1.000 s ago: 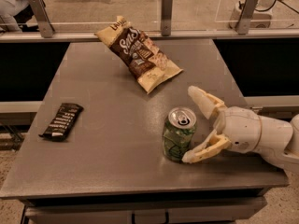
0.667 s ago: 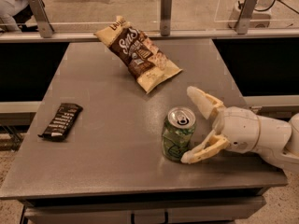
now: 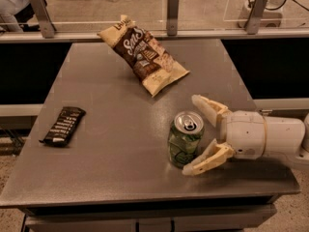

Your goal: Knock green can over

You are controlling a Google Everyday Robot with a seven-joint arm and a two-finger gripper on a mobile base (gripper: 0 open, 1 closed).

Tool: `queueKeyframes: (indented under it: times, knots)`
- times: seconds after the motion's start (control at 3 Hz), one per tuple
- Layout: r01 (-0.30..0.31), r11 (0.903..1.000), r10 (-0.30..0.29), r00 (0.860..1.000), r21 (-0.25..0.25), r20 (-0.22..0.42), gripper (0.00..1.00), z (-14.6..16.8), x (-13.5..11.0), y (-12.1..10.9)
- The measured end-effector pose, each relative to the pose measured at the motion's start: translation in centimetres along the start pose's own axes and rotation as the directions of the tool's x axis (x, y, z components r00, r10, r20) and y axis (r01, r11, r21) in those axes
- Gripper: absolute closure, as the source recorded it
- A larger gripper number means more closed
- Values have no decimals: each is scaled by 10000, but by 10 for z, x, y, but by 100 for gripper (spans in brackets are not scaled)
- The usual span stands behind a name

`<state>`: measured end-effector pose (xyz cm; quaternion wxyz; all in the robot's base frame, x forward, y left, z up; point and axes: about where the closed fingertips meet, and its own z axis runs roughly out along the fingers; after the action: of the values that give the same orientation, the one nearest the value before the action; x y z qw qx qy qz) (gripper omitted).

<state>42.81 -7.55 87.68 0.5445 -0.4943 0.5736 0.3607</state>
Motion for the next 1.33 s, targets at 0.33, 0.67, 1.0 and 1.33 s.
queueKeyframes:
  times: [0.33, 0.67, 1.0, 1.33]
  knots:
    - [221, 9998, -221, 9997, 7, 65, 0, 0, -9, 2]
    - [232, 9997, -232, 9997, -30, 59, 19, 1, -10, 3]
    - [251, 9997, -251, 9997, -67, 57, 42, 3, -11, 4]
    - [205, 9997, -197, 9963, -94, 833, 65, 5, -15, 4]
